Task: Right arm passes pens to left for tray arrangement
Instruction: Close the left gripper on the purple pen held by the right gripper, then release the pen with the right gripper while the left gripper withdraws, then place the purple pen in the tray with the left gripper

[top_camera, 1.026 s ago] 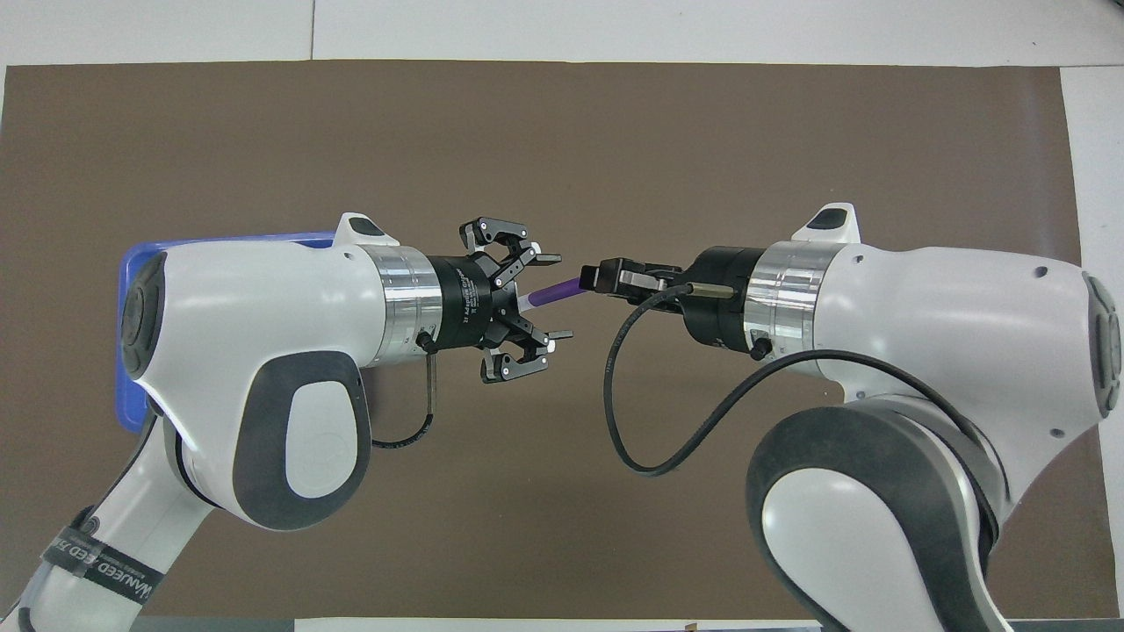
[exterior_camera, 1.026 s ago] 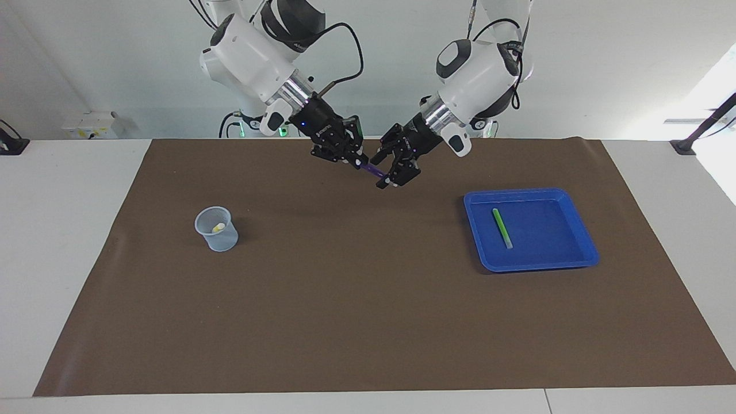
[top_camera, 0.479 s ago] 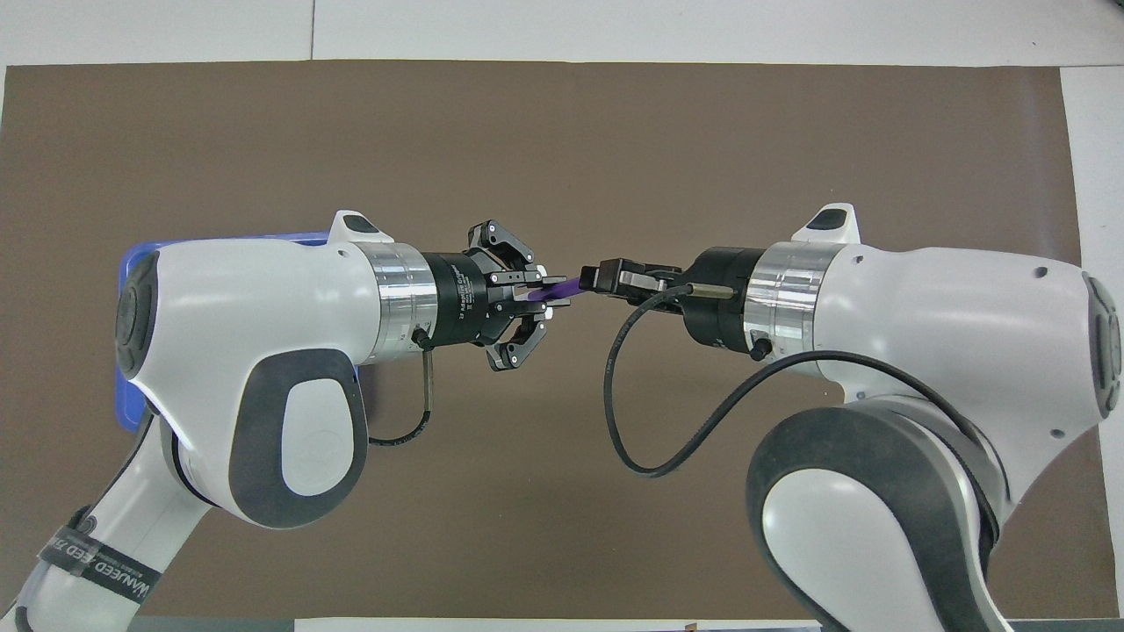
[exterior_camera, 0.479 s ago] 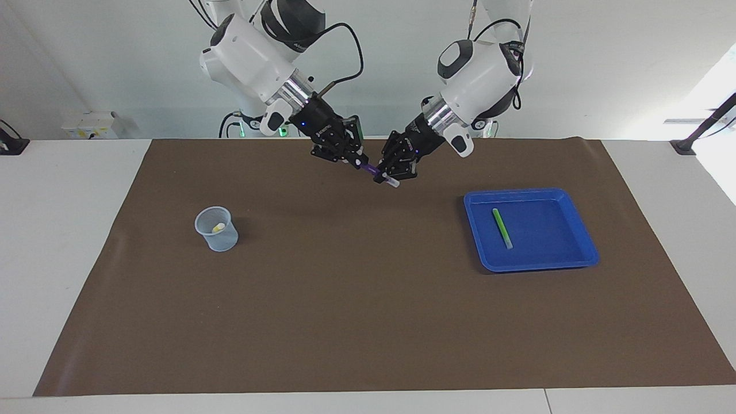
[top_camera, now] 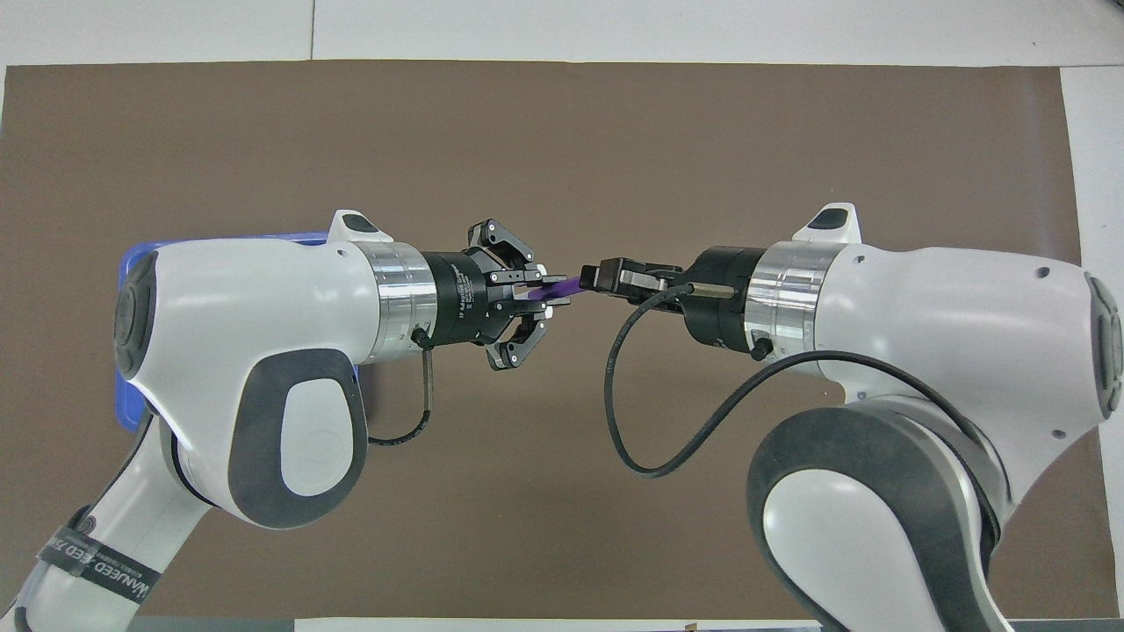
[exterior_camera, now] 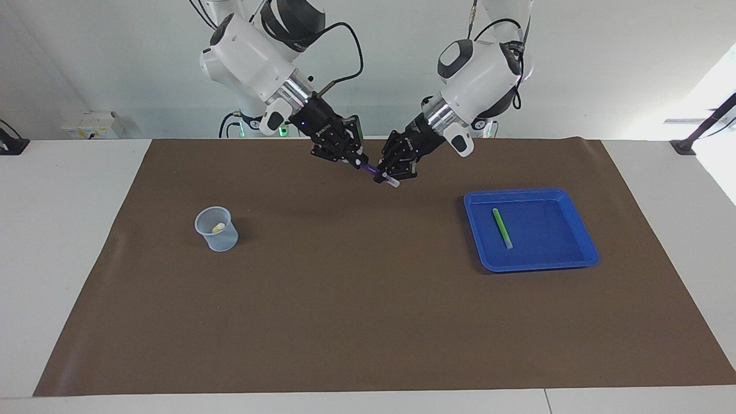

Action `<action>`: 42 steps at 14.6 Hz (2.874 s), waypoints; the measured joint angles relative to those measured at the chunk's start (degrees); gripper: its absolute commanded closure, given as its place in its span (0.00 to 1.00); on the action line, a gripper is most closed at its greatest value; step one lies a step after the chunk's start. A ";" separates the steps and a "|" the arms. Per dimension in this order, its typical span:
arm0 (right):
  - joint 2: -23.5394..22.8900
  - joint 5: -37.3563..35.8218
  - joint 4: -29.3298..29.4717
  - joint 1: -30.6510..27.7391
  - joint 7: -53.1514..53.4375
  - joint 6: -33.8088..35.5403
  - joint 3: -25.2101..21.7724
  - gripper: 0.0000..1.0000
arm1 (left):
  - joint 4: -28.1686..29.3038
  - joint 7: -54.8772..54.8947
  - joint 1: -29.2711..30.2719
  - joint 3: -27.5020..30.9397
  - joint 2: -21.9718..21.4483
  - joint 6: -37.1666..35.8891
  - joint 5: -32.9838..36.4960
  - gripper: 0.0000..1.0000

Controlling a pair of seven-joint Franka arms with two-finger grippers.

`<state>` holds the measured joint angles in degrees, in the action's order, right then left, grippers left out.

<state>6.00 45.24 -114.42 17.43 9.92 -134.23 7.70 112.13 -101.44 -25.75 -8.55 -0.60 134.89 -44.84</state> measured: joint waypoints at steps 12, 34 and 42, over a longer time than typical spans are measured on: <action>3.94 -13.68 0.37 -7.08 -0.34 23.03 -0.99 0.00 | 0.14 4.53 4.12 0.54 -0.01 -0.12 2.38 1.00; -10.87 -37.50 6.39 -25.47 -21.09 22.89 -1.28 0.01 | 5.93 99.89 32.13 0.93 5.74 -18.86 39.34 1.00; -11.29 -44.29 2.41 -22.31 -44.17 20.30 -0.65 0.10 | 9.33 101.98 30.72 0.15 7.14 -12.95 45.82 1.00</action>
<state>-5.29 0.95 -112.01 -4.88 -34.25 -113.93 7.05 121.46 0.54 4.97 -8.40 6.54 121.95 0.97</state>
